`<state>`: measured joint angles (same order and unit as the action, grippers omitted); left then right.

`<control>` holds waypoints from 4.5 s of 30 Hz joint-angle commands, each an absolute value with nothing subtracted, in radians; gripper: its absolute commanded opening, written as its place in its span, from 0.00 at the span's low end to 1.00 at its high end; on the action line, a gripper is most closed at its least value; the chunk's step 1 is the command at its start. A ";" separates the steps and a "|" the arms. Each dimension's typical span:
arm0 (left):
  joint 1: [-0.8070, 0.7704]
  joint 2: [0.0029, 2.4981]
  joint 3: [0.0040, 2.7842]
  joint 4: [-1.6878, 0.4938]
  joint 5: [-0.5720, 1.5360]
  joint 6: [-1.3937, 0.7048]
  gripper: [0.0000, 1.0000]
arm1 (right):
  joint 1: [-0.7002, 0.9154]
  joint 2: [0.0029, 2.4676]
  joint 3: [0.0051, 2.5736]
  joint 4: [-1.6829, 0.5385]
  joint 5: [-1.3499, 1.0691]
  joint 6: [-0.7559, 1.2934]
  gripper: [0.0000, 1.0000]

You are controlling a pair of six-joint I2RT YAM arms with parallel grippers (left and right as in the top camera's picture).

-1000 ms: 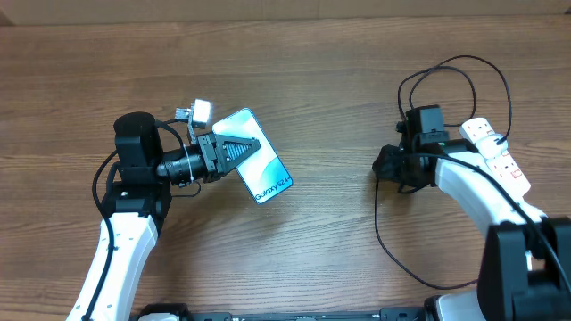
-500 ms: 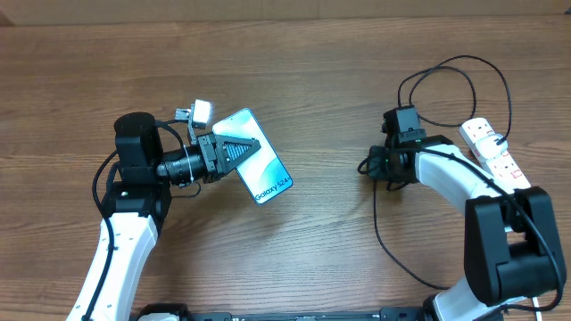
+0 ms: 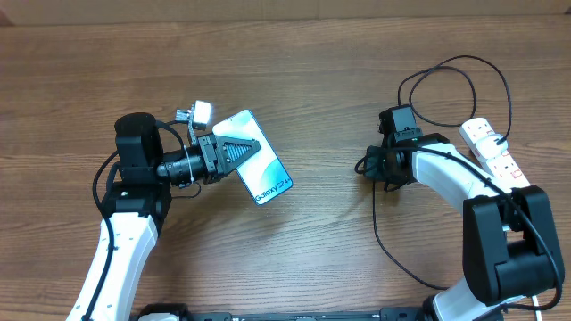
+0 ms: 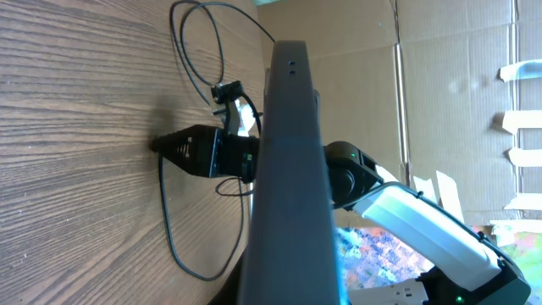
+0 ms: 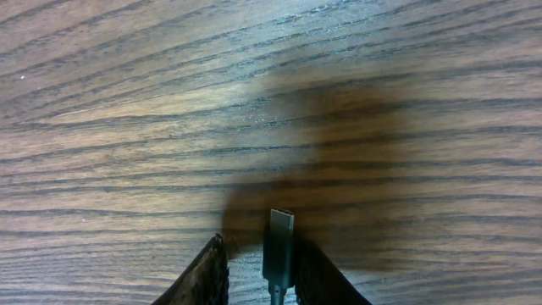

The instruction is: Plug charger to phone and switch on socket

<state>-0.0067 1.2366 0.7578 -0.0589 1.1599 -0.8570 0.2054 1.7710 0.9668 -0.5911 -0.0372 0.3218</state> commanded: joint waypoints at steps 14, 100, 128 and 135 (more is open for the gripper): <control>-0.014 1.237 0.766 -0.052 1.195 -0.834 0.04 | 0.209 1.837 0.915 -0.633 -0.001 0.368 0.06; -0.128 1.353 0.767 0.533 1.409 -0.944 0.04 | 0.517 1.303 1.101 -0.991 -0.986 -0.286 0.04; -0.159 1.353 0.767 0.648 1.412 -1.055 0.04 | 0.517 1.303 1.101 -0.898 -0.925 -0.197 0.04; -0.164 1.353 0.767 0.648 1.430 -1.031 0.04 | 0.517 1.303 1.101 -0.898 -0.929 -0.197 0.04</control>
<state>-0.1379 1.3514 0.7563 0.6418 1.3869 -1.0447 0.5114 1.3056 1.1011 -0.9161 -0.9283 -0.2054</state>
